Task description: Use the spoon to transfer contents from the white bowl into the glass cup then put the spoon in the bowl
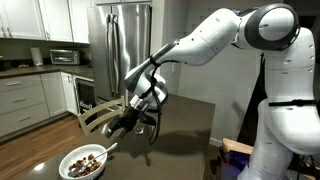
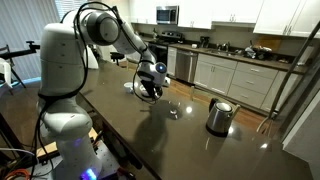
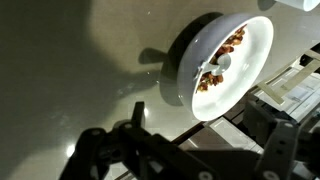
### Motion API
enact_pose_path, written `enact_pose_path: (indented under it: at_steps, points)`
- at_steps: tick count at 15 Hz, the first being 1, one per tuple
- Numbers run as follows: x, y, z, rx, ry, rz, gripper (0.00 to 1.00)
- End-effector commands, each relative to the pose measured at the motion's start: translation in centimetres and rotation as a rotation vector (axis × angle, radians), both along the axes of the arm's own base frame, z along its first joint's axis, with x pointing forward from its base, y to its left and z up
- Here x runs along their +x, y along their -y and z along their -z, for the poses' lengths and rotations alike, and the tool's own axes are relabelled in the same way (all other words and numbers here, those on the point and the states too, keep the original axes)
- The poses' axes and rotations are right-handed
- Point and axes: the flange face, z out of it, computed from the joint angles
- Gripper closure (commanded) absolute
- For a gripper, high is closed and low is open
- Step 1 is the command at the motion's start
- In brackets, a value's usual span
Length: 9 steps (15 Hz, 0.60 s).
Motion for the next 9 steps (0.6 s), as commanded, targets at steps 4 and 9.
enact_pose_path:
  at_steps: [4,9]
  points:
    - [0.39,-0.85,0.00,0.109,-0.009,0.011,0.00]
    - [0.32,-1.22,0.57,0.156,-0.041,0.017,0.00]
